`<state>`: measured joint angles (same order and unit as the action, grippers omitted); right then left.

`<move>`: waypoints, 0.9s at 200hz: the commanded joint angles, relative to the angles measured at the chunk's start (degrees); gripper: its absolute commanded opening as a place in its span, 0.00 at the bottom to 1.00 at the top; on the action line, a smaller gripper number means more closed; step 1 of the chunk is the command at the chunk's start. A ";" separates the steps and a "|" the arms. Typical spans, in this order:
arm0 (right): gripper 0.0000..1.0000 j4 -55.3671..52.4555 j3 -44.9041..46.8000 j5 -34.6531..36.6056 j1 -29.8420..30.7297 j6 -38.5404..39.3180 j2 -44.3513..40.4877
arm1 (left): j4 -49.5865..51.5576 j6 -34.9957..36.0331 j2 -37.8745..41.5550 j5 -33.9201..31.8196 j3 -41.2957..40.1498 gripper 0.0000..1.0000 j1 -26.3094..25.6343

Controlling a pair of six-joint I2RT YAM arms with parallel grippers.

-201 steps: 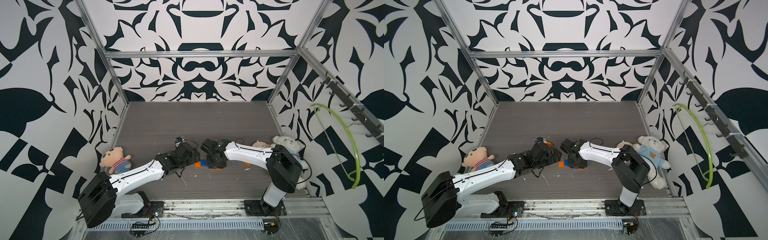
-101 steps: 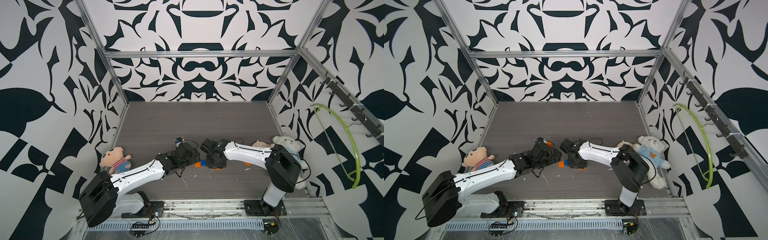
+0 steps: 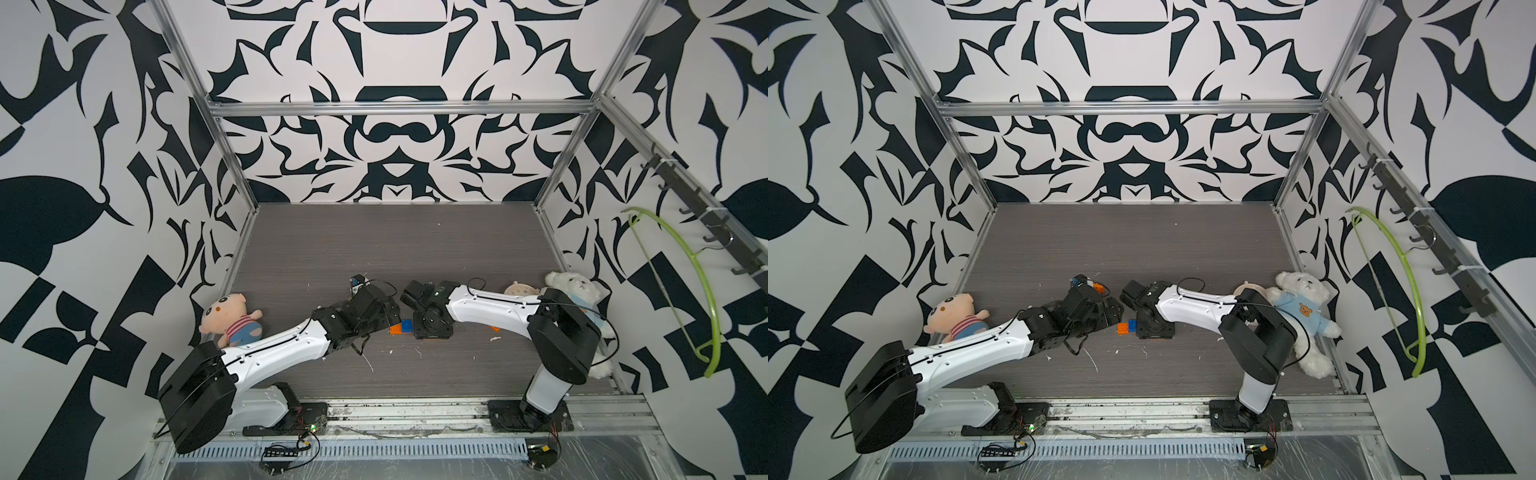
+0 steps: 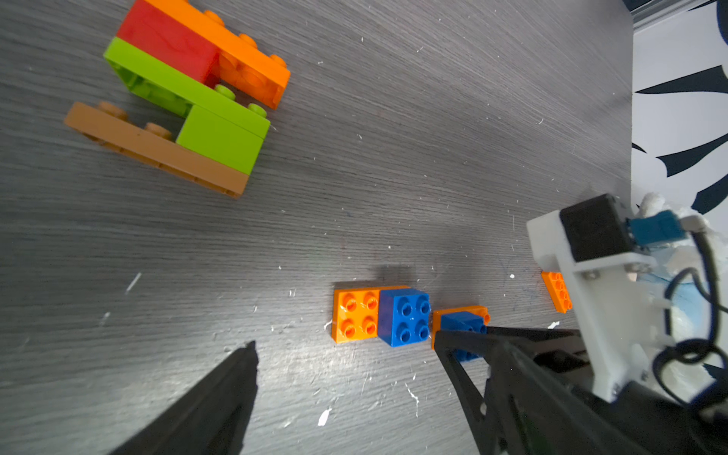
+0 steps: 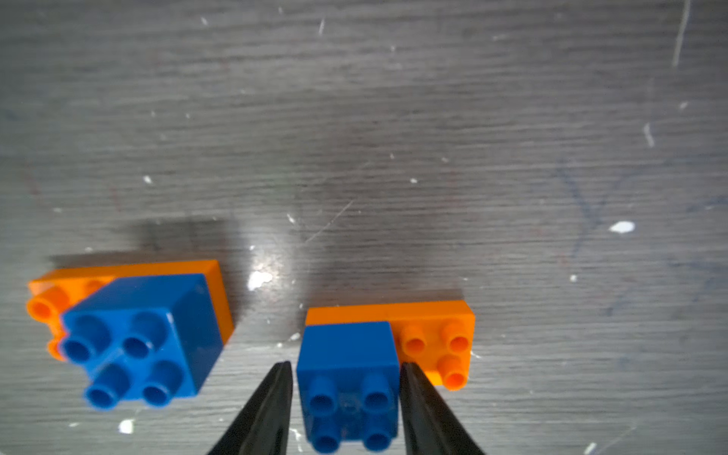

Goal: Assemble the number 5 with lego
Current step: Assemble the lego brick with the lego brick.

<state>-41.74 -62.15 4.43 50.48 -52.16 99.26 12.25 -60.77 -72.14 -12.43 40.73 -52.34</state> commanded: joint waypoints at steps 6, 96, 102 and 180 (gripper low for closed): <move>0.53 -3.68 -1.48 3.21 0.06 0.59 -4.43 | 1.10 0.72 -0.45 -0.08 1.87 0.99 0.18; 0.55 -4.15 1.83 4.94 -0.97 0.57 -8.53 | -1.22 2.54 -4.04 2.86 3.63 0.99 -0.02; 0.55 -3.93 2.07 4.80 -1.11 0.50 -8.26 | -1.34 2.68 -3.98 2.88 3.70 0.99 -0.11; 0.54 -1.95 4.84 2.76 -2.15 0.79 -6.81 | -2.63 3.11 -6.21 4.73 4.26 0.99 -0.48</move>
<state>-43.53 -57.76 7.09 48.45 -51.92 92.33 10.24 -58.48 -77.30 -8.71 42.89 -52.53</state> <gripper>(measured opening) 0.538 0.992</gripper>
